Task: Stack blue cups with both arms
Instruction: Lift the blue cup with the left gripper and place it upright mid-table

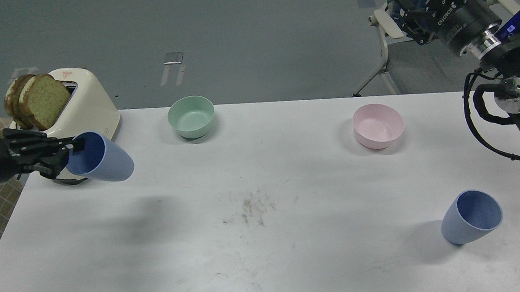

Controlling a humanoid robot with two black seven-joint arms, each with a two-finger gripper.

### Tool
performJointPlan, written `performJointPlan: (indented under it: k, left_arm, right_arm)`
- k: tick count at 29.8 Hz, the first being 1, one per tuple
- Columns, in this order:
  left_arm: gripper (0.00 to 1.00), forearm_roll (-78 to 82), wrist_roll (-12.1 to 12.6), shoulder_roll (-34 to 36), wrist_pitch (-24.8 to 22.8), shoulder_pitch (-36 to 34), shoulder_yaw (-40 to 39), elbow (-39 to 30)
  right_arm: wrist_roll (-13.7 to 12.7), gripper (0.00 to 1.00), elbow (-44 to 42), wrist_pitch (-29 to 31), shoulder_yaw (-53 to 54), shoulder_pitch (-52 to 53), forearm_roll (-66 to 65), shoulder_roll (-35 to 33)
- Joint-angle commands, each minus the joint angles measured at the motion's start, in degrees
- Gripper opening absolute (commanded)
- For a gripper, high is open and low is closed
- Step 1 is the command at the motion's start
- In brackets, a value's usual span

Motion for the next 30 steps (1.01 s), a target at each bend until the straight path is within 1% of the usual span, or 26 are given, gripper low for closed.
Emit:
performJointPlan:
  k: [1,4,6,8,10,16,21,27,30]
  left_arm:
    - [0.00,4.3,0.0,-8.1,-5.6,-4.4,0.0,-0.1]
    - [0.00,4.7,0.0,-14.9,-7.7,-5.8,0.1,0.6]
    - [0.00,4.7,0.0,-17.7,-7.9,-6.0,0.1,1.2]
    - [0.00,4.8,0.0,-23.6,-8.5,-6.0,0.3,3.1]
    - [0.00,5.1,0.0,-27.8,-9.4,-6.0,0.4,4.6]
    - [0.00,11.1,0.0,-37.2,-11.9,-5.8,0.7,9.7]
    - [0.00,11.6,0.0,-41.6,-13.7,-5.9,0.8,12.7]
    - [0.00,13.2,0.0,-42.4,-17.6,-5.6,0.9,13.1]
    - [0.00,13.2,0.0,-42.4,-17.6,-5.1,0.9,13.0]
  right_arm:
    - [-0.1,1.00,-0.1,0.0,-0.1,2.4,-0.4,0.0]
    - [-0.2,1.00,-0.5,0.0,-0.7,5.1,-0.6,0.0]
    - [-0.2,1.00,-0.5,0.0,-1.8,6.3,-0.6,0.0]
    - [-0.2,1.00,-0.5,0.0,-4.6,8.9,-0.6,0.1]
    - [-0.2,1.00,-0.6,0.0,-6.3,10.5,-0.6,0.2]
    - [-0.2,1.00,-0.6,0.0,-7.3,12.6,-0.6,0.4]
    - [-0.2,1.00,-0.6,0.0,-7.4,12.5,-0.6,0.4]
    - [-0.2,1.00,-0.6,0.0,-8.3,11.9,-0.6,0.4]
    - [-0.2,1.00,-0.6,0.0,-8.4,11.9,-0.6,0.5]
